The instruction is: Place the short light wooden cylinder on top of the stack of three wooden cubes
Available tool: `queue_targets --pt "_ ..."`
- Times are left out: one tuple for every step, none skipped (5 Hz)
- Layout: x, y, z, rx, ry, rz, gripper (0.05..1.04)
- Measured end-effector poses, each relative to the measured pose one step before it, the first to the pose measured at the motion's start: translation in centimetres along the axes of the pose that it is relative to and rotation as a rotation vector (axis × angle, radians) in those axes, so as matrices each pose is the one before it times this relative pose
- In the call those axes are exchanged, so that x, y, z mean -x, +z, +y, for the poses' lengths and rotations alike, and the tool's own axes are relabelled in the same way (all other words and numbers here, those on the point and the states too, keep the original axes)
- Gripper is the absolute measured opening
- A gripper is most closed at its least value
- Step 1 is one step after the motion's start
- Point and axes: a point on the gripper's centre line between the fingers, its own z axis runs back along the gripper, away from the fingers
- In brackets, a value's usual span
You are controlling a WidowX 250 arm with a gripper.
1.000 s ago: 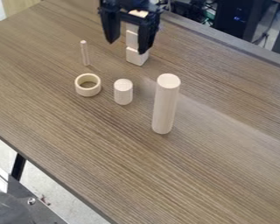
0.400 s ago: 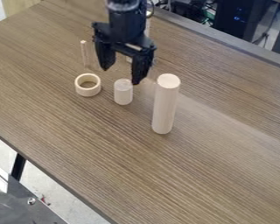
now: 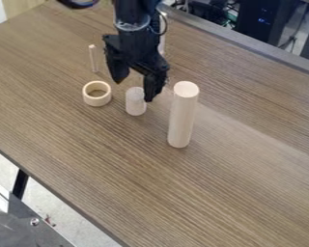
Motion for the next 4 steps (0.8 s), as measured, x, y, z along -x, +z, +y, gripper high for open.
queue_targets --pt "-0.46 -0.107 0.441 -0.0118 -0.0034 -0.0381 0.999" --pt "0.076 -0.647 0.027 0.0039 0.0019 0.0069 0.999" --pt "0.325 -0.4 0.113 0.0097 0.0116 0.0244 0.999" --pt "0.302 -0.213 0.127 0.0182 0.027 0.0284 0.999"
